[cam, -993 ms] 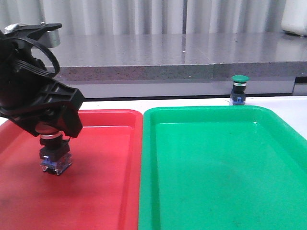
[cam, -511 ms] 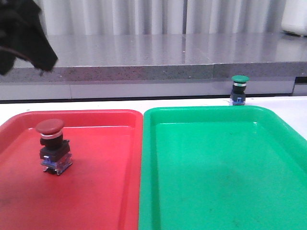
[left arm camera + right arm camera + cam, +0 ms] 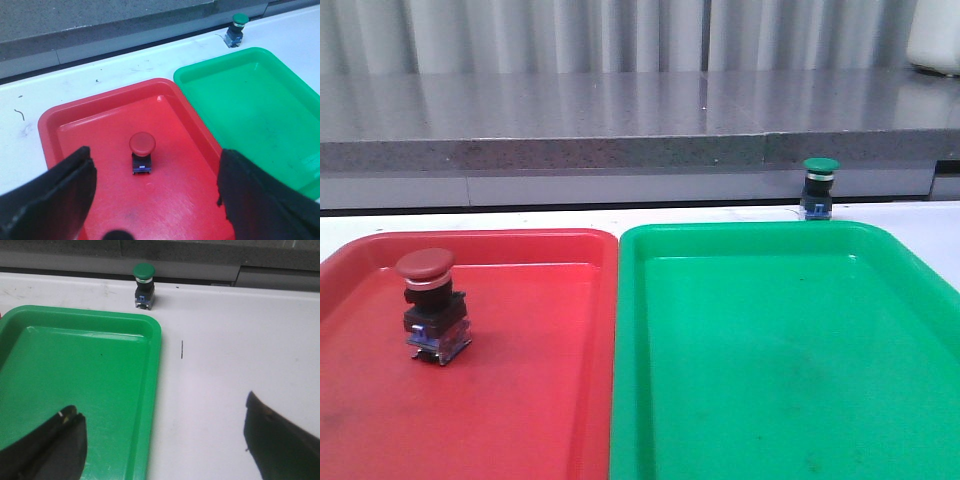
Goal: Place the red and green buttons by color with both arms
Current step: 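Open the left gripper and withdraw it upward, then reach the right gripper down onto the green-capped button and grasp it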
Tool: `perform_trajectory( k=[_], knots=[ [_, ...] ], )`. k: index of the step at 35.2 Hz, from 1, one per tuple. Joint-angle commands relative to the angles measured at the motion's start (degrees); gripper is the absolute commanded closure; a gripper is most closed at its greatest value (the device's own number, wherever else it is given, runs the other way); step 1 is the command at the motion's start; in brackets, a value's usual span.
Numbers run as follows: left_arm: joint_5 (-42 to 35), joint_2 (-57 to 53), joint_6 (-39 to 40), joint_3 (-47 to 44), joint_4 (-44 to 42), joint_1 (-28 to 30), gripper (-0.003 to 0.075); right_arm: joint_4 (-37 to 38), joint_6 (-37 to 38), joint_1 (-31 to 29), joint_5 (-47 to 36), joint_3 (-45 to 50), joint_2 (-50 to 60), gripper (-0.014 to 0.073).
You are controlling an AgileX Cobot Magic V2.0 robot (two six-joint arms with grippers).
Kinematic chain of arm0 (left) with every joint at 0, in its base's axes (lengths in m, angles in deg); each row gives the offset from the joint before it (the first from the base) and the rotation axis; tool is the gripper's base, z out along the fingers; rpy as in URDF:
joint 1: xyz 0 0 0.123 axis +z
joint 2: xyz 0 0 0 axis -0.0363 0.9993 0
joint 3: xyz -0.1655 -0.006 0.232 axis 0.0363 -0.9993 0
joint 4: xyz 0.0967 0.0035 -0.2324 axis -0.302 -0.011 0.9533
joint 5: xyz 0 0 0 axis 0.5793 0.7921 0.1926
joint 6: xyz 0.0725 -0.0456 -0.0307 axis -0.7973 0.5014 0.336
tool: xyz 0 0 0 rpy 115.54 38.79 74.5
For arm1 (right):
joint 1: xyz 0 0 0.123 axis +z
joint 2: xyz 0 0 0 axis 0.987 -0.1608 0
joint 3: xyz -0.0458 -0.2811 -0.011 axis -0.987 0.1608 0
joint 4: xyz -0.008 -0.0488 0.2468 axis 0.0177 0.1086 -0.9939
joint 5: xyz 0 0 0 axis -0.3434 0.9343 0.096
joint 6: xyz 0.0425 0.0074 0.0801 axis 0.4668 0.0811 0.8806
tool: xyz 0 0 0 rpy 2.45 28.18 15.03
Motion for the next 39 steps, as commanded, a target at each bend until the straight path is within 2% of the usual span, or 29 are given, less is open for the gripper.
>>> perform_trajectory(
  k=[1,11,21,32,39],
  knots=[
    [-0.57,-3.99,0.1,0.02,0.01,-0.49,0.022,0.39,-0.57,-0.24,-3.8,-1.62,-0.4,-0.0057],
    [2.18,-8.6,0.1,-1.56,0.01,-0.49,0.022,0.39,-0.57,-0.24,-4.33,-1.63,-0.4,-0.0057],
    [2.18,-8.6,0.1,-1.56,0.01,-0.49,0.022,0.39,-0.57,-0.24,-11.95,-3.12,-1.93,-0.0057],
    [2.18,-8.6,0.1,-1.56,0.01,-0.49,0.022,-0.31,-0.57,-0.24,-1.71,-19.55,-20.23,-0.0057],
    [2.18,-8.6,0.1,-1.56,0.01,-0.49,0.022,-0.25,-0.57,-0.07,0.07,-29.84,-32.78,-0.0057]
  ],
)
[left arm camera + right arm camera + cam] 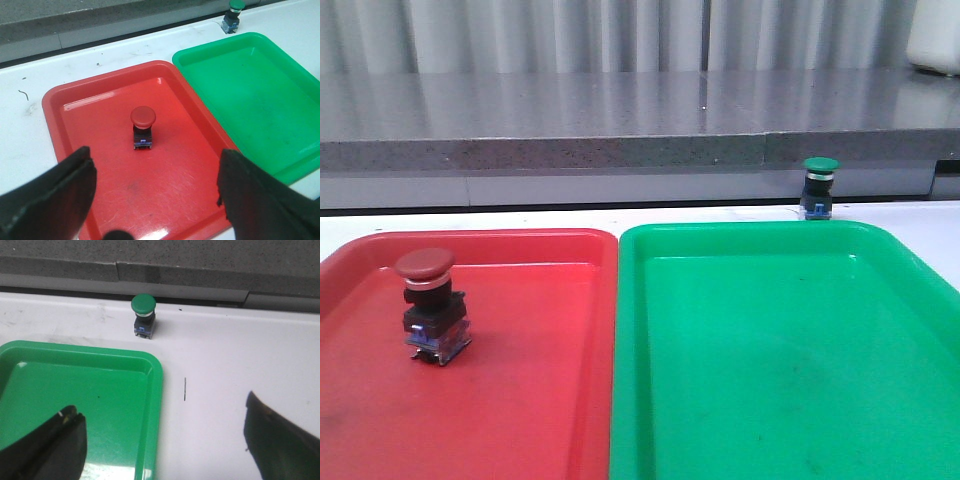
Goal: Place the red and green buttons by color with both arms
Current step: 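Reach the right gripper down onto the green-capped button and grasp it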
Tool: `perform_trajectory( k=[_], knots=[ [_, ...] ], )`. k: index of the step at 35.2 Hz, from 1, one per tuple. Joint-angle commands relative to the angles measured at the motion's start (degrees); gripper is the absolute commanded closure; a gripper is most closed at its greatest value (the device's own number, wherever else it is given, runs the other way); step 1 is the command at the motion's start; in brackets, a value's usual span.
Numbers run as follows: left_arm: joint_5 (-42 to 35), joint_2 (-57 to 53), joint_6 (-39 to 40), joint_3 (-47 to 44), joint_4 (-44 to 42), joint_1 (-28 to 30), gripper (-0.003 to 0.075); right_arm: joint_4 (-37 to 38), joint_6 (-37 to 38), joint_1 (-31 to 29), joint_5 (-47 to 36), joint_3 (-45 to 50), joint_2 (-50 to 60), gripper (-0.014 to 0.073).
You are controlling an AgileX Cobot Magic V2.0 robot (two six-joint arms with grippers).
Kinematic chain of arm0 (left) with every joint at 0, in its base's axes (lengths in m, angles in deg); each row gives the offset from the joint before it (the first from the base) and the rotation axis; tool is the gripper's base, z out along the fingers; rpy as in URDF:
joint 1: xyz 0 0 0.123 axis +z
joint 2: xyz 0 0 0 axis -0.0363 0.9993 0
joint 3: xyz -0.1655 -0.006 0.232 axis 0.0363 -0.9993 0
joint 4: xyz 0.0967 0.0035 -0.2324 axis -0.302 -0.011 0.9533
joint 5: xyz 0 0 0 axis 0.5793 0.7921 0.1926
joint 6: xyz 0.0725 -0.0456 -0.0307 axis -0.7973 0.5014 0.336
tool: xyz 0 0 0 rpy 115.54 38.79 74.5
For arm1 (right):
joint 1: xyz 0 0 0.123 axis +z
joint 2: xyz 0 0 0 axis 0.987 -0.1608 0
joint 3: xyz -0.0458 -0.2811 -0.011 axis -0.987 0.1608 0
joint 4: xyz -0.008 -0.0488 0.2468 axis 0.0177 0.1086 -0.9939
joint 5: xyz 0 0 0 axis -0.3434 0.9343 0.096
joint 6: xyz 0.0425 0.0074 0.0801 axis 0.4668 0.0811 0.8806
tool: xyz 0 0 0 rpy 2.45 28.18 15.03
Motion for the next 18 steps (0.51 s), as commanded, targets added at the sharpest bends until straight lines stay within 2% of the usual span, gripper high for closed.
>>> perform_trajectory(
  k=[1,11,18],
  knots=[
    [-3.91,0.39,0.2,1.55,0.11,-0.49,0.022,-0.13,-0.57,0.17,-2.42,-6.77,-5.91,-0.0057],
    [-3.91,0.39,0.2,1.55,0.11,-0.49,0.022,-0.1,-3.15,2.64,-1.74,-19.6,-24.25,-0.0057],
    [-3.91,0.39,0.2,1.55,0.11,-0.49,0.022,-0.1,-3.23,3.17,-5.28,-27.97,-37.99,-0.0057]
  ],
)
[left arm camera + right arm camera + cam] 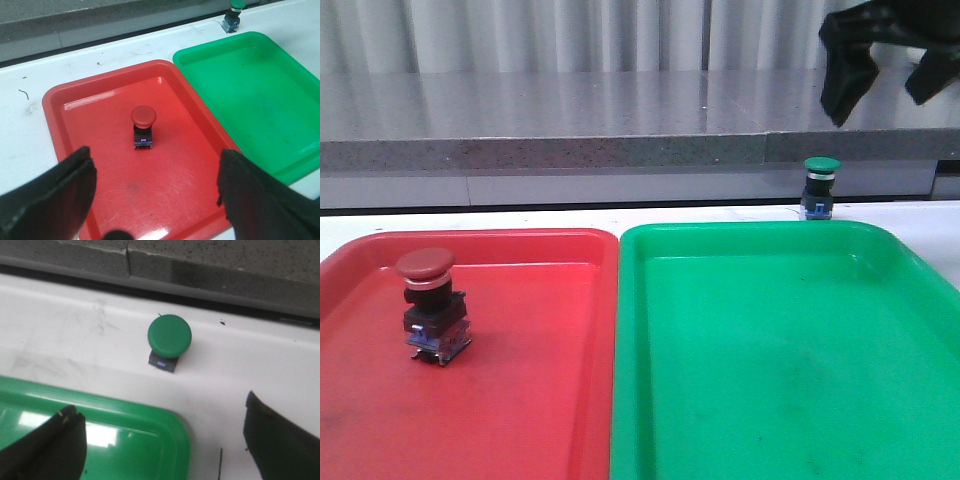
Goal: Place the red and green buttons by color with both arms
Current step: 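Reach the right gripper down onto the green-capped button and grasp it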
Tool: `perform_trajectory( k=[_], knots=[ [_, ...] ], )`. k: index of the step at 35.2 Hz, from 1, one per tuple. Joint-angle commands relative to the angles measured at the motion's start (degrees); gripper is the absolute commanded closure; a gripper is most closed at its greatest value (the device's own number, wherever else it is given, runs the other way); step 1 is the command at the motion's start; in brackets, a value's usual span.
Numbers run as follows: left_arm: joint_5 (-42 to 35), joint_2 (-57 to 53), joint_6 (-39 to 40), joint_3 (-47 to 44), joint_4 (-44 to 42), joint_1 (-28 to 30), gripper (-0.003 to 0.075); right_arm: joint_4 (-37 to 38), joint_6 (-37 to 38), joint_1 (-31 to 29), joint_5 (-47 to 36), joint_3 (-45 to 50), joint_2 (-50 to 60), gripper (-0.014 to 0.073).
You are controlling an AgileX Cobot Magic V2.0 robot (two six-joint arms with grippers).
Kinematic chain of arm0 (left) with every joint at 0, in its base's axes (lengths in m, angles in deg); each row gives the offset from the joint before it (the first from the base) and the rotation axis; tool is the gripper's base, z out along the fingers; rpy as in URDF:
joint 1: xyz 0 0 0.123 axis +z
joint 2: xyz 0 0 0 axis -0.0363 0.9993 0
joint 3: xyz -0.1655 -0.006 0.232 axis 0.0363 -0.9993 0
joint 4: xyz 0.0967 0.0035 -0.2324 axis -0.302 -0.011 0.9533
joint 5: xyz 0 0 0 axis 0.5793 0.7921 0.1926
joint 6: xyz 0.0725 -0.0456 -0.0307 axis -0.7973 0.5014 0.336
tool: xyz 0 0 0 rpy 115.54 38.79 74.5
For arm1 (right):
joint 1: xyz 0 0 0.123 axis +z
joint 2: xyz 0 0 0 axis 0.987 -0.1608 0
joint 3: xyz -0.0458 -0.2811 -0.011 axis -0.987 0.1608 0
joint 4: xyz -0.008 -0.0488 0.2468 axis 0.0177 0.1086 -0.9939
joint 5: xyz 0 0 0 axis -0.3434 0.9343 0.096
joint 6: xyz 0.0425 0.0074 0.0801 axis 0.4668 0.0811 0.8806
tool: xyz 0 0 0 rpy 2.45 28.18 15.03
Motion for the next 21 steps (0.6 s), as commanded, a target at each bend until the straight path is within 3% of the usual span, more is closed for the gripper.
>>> perform_trajectory(
  k=[1,18,21],
  knots=[
    [-4.01,0.39,0.2,1.55,0.11,-0.49,0.022,-0.02,-0.62,-0.2,-5.05,-5.05,-2.73,-0.0057],
    [-4.01,0.39,0.2,1.55,0.11,-0.49,0.0229,-1.46,0.42,-0.25,-15.05,-11.9,-17.2,-0.0055],
    [-4.01,0.39,0.2,1.55,0.11,-0.49,0.0229,-1.91,0.42,-0.25,-15.05,-12.24,-17.94,-0.0005]
  ],
)
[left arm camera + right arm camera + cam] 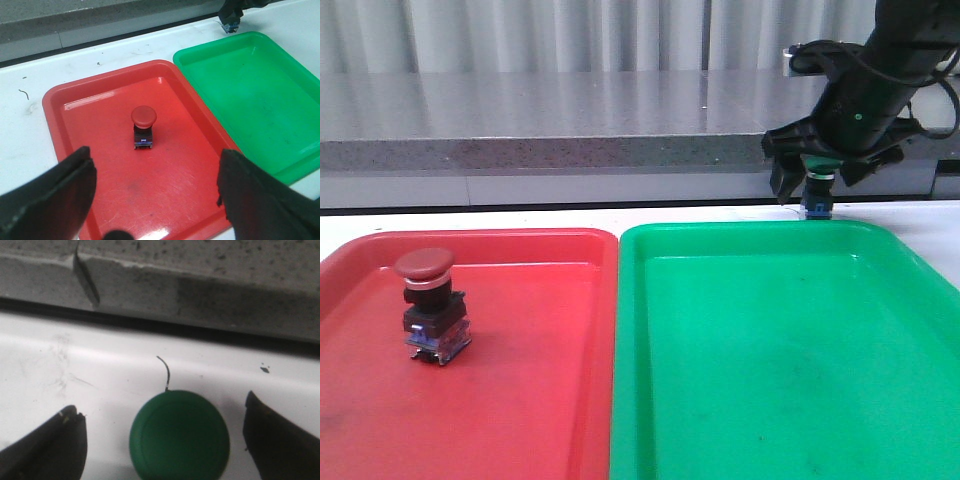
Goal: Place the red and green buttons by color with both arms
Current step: 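Reach the right gripper down onto the green-capped button and grasp it, then lift the green button with the right gripper and lower it into the green tray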
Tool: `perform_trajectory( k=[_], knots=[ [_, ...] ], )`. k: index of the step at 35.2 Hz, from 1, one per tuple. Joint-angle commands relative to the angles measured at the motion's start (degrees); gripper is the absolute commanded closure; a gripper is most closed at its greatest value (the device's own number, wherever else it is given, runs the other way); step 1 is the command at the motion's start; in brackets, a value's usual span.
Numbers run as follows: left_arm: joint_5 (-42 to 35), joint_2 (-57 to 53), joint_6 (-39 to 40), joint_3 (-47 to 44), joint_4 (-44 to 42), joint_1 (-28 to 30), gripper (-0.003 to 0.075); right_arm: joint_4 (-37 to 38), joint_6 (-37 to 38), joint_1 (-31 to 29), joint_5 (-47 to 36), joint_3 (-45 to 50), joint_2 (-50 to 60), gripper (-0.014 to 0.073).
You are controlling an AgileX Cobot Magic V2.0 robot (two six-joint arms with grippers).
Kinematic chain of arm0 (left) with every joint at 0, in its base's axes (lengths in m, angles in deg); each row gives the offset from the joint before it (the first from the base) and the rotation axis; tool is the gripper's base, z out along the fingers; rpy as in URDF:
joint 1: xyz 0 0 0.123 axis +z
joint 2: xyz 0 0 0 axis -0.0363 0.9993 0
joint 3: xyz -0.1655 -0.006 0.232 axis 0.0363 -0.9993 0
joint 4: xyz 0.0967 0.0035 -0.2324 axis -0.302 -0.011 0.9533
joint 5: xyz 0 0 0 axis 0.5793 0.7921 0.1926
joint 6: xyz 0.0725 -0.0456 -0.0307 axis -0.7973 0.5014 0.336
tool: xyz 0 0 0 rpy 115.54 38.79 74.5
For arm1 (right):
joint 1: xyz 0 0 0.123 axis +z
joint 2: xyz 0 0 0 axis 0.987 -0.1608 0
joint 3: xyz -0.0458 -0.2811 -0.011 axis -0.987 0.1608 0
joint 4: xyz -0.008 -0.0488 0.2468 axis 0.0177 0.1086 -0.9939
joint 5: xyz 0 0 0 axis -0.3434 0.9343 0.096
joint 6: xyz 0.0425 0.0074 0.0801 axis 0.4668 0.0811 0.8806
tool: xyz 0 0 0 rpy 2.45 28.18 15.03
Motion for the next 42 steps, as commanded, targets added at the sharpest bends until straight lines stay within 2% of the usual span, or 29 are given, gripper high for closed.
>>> perform_trajectory(
  k=[1,7,11,20,30,36,42],
  knots=[
    [-4.01,0.39,0.2,1.55,0.11,-0.49,0.0229,-0.58,0.11,-0.25,-3.92,-2.42,2.65,0.0037],
    [-4.01,0.39,0.2,1.55,0.11,-0.49,0.0229,-0.77,0.11,-0.25,-3.7,-2.46,2.62,0.0302],
    [-4.01,0.39,0.2,1.55,0.11,-0.49,0.0229,-0.77,0.11,-0.25,-3.45,-2.46,3.23,0.0382],
    [-4.01,0.39,0.2,1.55,0.11,-0.49,0.0229,-0.77,0.05,-0.25,-0.96,-2.46,7.18,0.0386],
    [-4.01,0.39,0.2,1.55,0.11,-0.49,0.0229,-0.96,0.05,0.01,7.2,-1.83,15.0,0.0386],
    [-4.01,0.39,0.2,1.55,0.11,-0.49,0.0229,-1.19,0.05,1.49,6.83,5.88,22.69,0.0386],
    [-4.01,0.39,0.2,1.55,0.11,-0.49,0.0229,-1.25,0.05,5.17,2.08,19.25,32.16,0.0386]
  ],
)
